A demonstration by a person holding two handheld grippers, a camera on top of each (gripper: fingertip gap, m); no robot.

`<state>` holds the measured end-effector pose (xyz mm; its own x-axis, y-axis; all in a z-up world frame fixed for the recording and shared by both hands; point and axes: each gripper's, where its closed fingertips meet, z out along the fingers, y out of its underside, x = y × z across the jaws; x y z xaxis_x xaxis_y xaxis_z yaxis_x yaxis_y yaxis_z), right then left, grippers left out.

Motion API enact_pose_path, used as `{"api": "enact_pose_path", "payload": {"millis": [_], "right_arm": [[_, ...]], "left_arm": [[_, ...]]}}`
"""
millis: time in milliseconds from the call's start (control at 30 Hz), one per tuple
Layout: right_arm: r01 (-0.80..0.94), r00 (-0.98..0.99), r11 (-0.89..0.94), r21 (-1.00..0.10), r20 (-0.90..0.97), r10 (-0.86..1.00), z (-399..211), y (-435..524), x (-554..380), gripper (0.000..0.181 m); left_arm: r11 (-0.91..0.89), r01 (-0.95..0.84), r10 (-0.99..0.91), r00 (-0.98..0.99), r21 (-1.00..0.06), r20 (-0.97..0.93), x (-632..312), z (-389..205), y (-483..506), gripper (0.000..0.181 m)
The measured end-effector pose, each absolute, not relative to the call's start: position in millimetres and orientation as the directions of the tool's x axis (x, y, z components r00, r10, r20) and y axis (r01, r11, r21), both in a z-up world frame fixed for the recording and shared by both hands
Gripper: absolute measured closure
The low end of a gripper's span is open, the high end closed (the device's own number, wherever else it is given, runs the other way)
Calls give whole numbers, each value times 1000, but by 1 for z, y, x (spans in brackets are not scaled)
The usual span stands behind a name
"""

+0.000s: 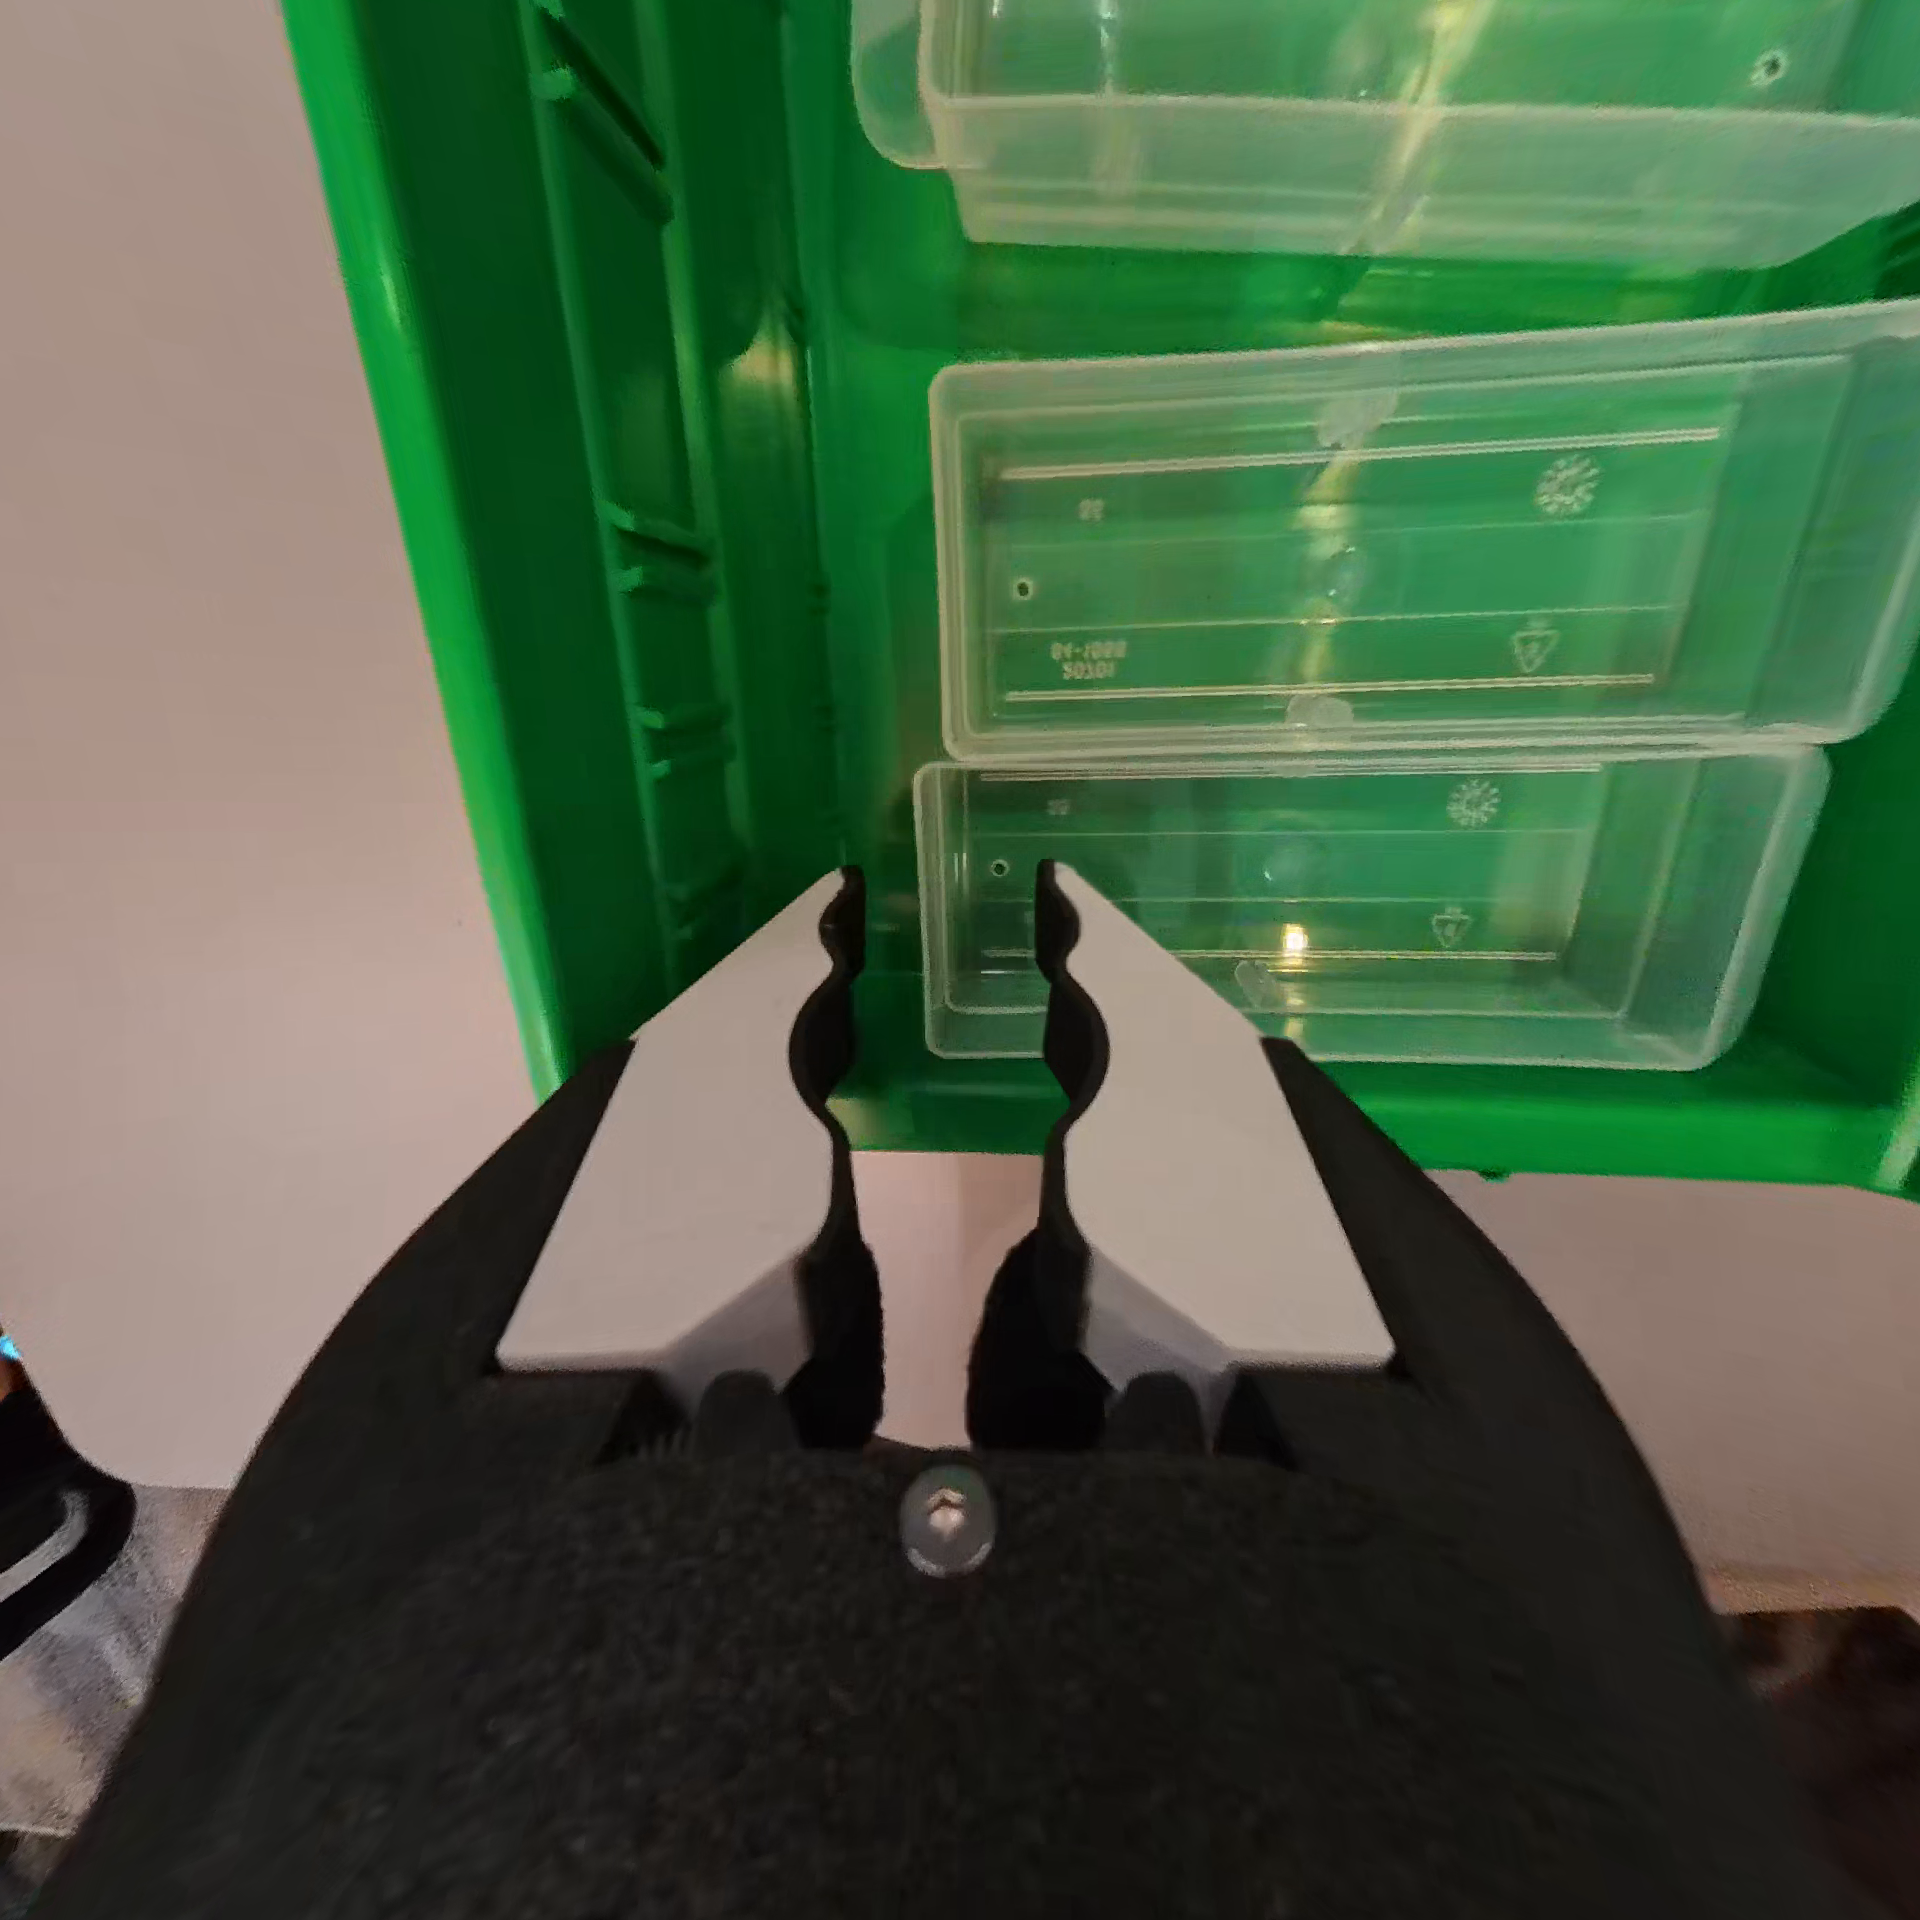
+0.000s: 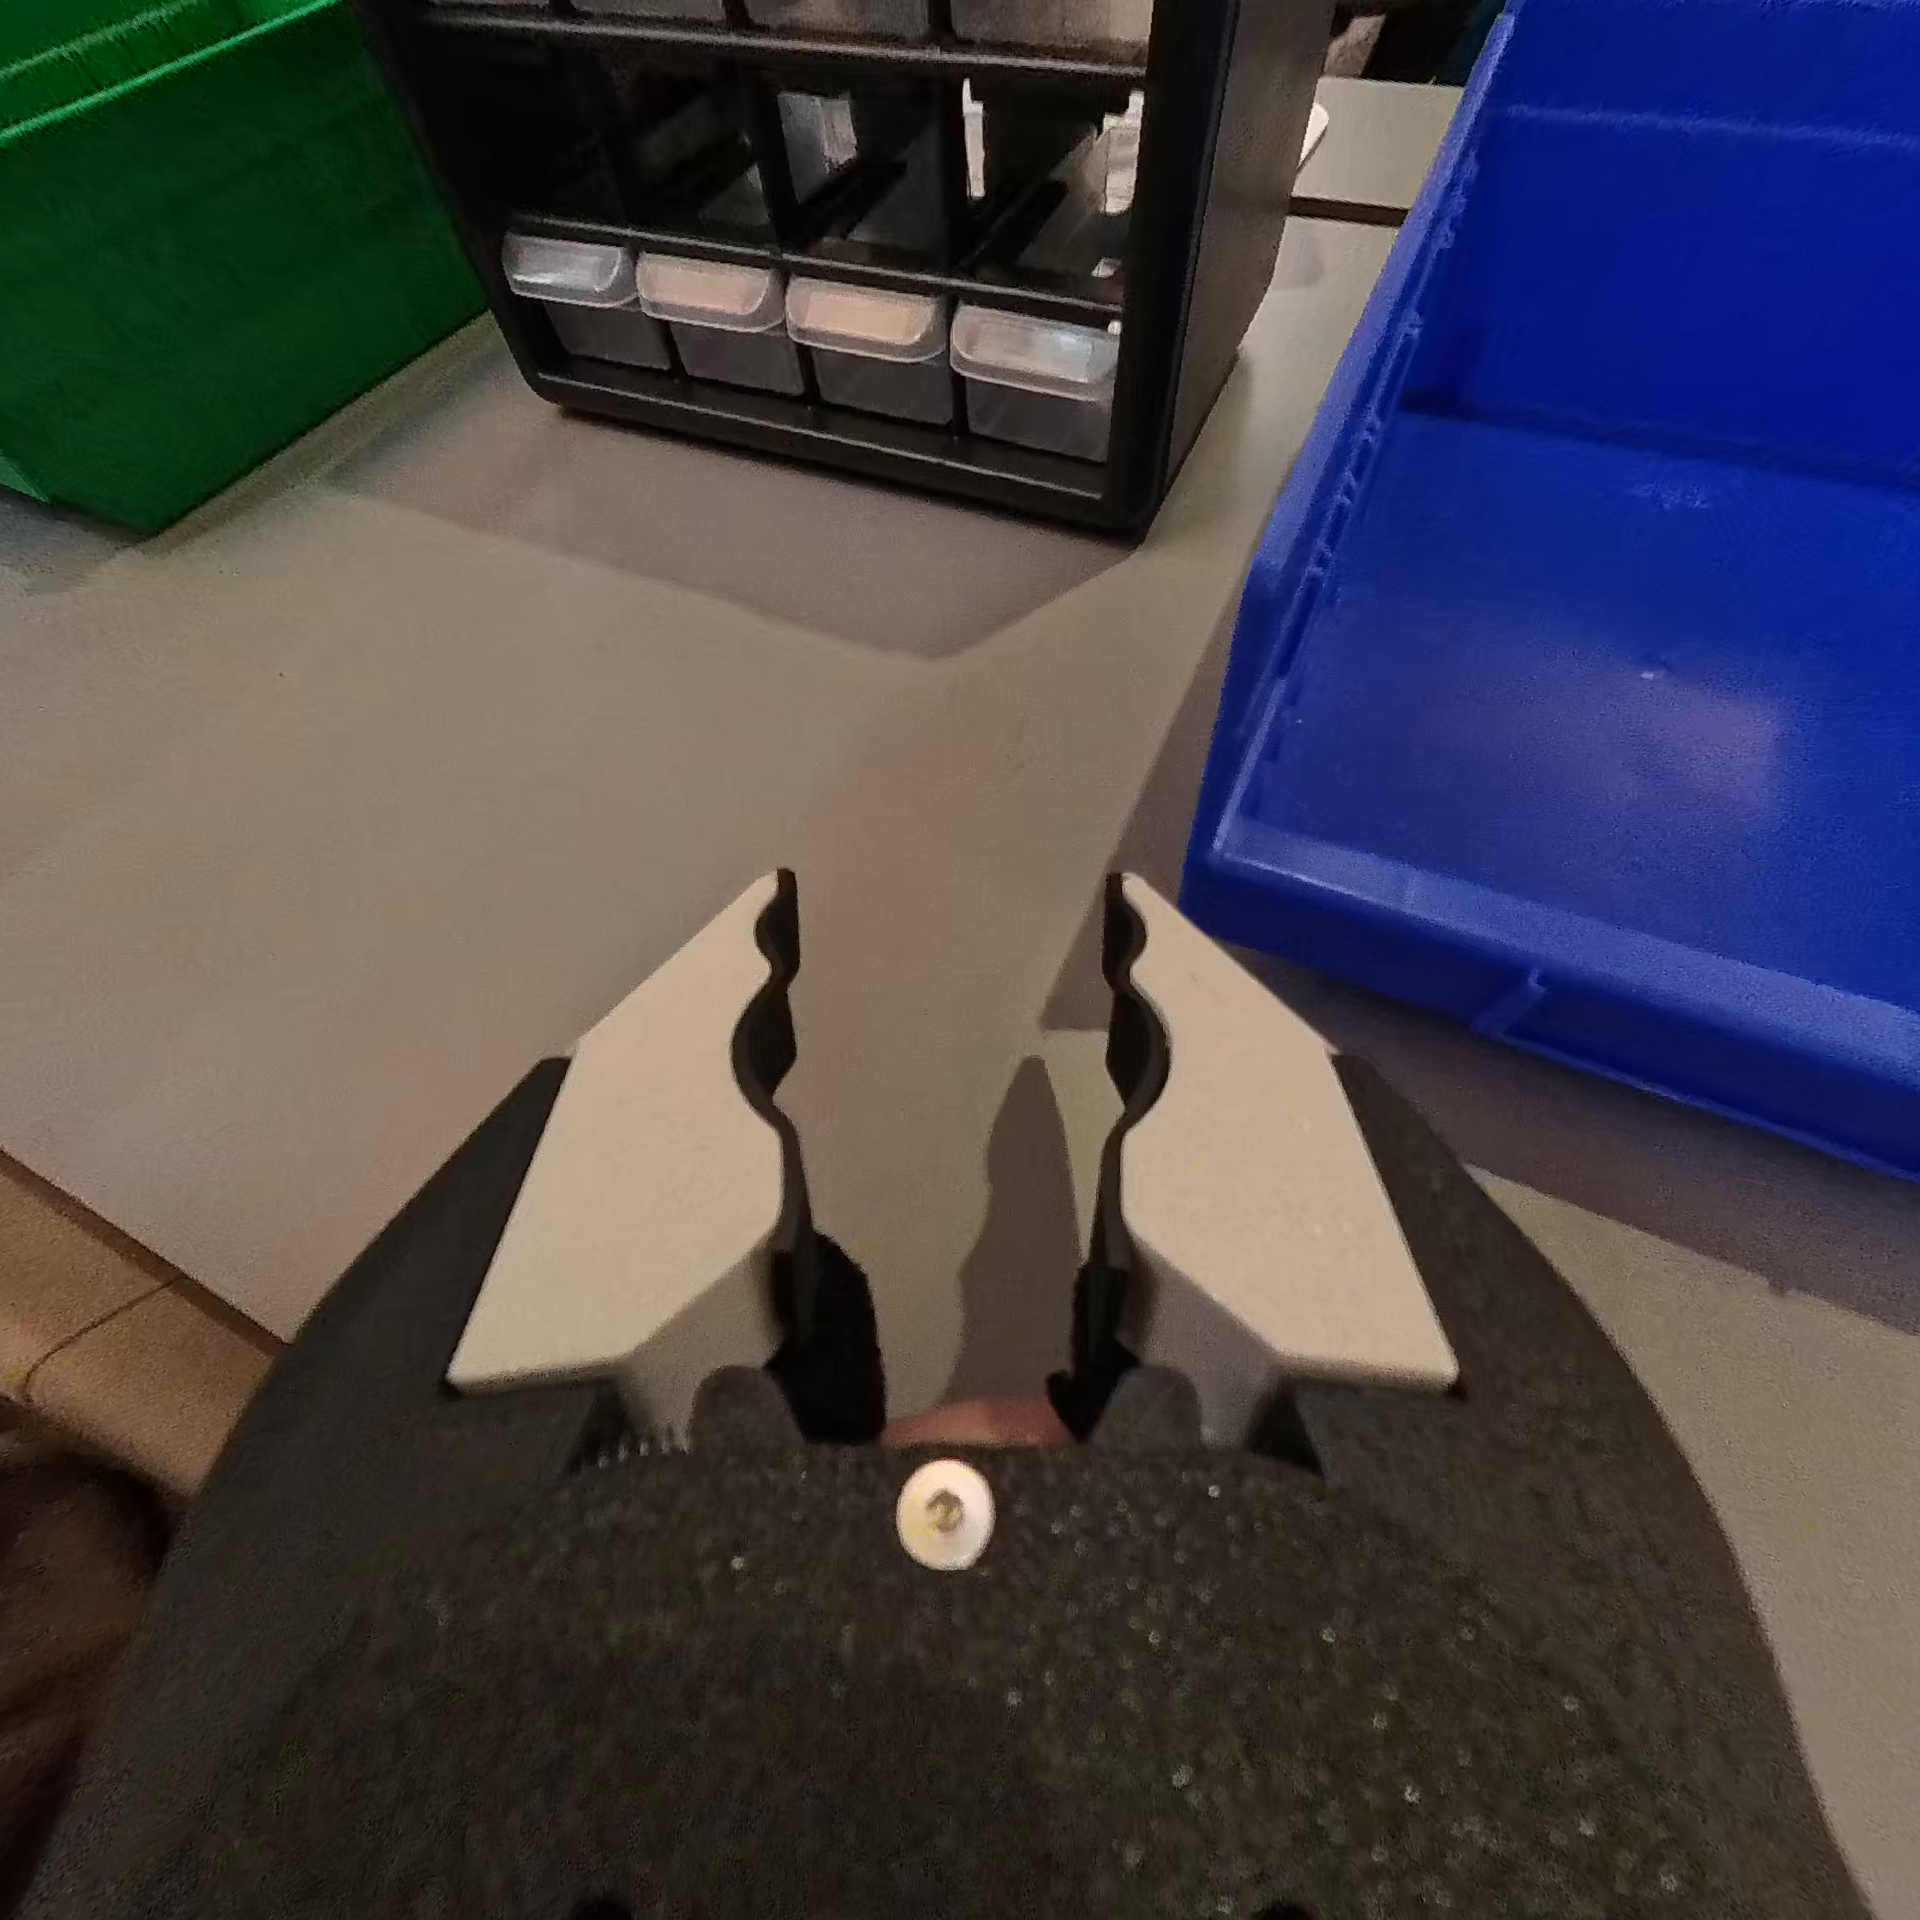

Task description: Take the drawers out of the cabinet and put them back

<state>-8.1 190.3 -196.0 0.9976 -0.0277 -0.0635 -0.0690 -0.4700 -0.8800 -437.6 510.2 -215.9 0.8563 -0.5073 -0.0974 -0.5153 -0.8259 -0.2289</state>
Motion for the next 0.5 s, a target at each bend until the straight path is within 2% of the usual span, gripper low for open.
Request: {"api": "enact_pose_path", "payload": {"millis": [233, 367, 500], "right_arm": [[-65, 998, -483, -873, -67, -13, -199, 189, -12, 123], [-50, 998, -491, -870, -55, -5, -199, 189, -14, 123], [-42, 999, -494, -868, -44, -8, -199, 188, -13, 123]], "left_arm": [[-840, -507, -502, 861, -193, -81, -440, -229, 506, 164], [-813, -554, -529, 831, -177, -171, -449, -231, 511, 177], [-811, -543, -540, 838, -219, -78, -439, -218, 507, 180]]}}
